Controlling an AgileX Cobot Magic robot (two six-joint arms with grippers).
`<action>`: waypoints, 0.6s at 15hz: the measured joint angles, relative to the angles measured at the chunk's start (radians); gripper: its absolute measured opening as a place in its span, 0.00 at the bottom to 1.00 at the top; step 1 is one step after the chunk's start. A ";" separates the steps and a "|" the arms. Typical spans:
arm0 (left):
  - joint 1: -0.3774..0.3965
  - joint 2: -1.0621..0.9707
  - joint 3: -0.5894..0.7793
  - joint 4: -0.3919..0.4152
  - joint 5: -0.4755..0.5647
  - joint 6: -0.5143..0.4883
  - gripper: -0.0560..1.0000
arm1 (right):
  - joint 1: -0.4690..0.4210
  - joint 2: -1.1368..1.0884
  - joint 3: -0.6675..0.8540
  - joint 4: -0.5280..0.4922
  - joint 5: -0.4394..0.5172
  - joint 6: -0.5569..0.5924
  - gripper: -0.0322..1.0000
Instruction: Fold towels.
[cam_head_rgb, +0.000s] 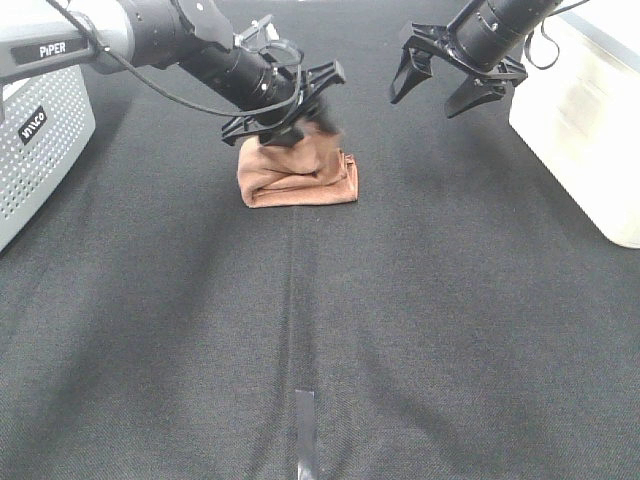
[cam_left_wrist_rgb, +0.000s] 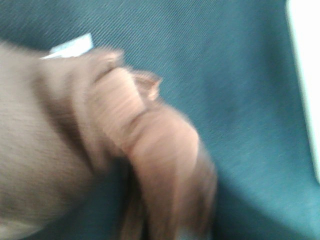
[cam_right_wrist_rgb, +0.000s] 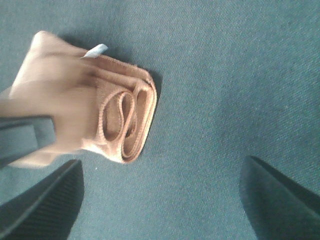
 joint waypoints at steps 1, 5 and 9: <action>0.000 0.000 0.000 -0.011 0.000 -0.002 0.76 | 0.000 0.000 0.000 0.001 0.002 0.000 0.80; 0.062 -0.075 0.000 -0.016 0.005 0.062 0.80 | 0.000 0.000 0.000 0.123 0.001 -0.012 0.80; 0.214 -0.197 0.000 0.071 0.011 0.124 0.81 | 0.063 0.048 0.000 0.460 -0.049 -0.154 0.80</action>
